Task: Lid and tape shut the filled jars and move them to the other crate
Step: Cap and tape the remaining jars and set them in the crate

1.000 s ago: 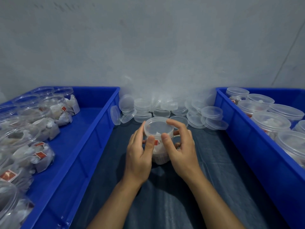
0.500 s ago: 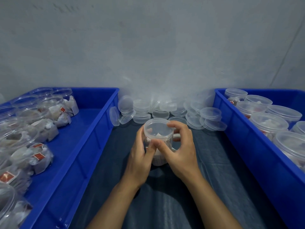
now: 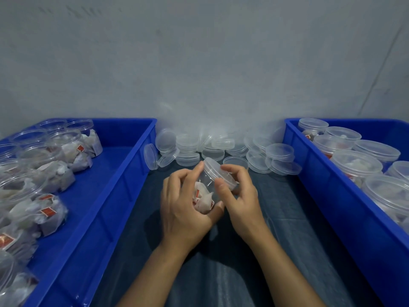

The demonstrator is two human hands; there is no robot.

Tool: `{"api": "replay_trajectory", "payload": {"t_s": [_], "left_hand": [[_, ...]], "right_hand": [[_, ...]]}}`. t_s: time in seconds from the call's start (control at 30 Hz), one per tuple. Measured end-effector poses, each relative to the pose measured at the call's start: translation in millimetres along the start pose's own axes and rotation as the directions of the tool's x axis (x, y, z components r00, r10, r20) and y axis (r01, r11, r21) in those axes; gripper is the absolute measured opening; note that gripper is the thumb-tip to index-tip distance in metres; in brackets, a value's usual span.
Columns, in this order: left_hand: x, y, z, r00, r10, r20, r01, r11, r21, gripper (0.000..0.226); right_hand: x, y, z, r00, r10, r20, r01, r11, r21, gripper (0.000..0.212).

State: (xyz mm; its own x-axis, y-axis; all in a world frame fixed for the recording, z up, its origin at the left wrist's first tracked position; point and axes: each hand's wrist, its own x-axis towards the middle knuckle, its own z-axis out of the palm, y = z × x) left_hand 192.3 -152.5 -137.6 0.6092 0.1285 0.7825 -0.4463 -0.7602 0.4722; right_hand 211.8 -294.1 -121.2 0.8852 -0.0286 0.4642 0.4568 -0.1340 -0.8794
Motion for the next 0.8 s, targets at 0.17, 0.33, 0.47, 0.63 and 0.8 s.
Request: {"api": "replay_trajectory", "payload": {"t_s": [0.17, 0.33, 0.47, 0.63, 0.8], "left_hand": [[0.4, 1.9, -3.5, 0.99, -0.044, 0.137, 0.05, 0.998, -0.041, 0.088], [2.3, 5.0, -8.2, 0.98, -0.1, 0.175, 0.113, 0.992, -0.064, 0.092], [3.2, 3.9, -9.2, 0.949, -0.195, 0.246, 0.243, 0.953, -0.181, 0.089], [9.8, 4.2, -13.2, 0.852, -0.25, 0.46, 0.469, 0.754, -0.46, 0.068], [15.7, 6.3, -19.4, 0.715, -0.255, 0.651, 0.68, 0.471, -0.562, 0.061]], "right_hand": [[2.4, 1.5, -2.0, 1.0, 0.022, -0.019, -0.021, 0.998, 0.051, 0.053], [2.2, -0.4, -2.8, 0.999, 0.037, 0.037, -0.043, 0.985, 0.166, 0.038], [1.5, -2.0, -4.9, 0.995, 0.035, 0.092, -0.059, 0.961, 0.272, 0.036], [3.5, -2.6, -12.4, 0.992, 0.031, 0.126, -0.069, 0.949, 0.308, 0.036], [4.1, -2.4, -14.6, 0.989, 0.045, 0.141, -0.094, 0.925, 0.367, 0.048]]}}
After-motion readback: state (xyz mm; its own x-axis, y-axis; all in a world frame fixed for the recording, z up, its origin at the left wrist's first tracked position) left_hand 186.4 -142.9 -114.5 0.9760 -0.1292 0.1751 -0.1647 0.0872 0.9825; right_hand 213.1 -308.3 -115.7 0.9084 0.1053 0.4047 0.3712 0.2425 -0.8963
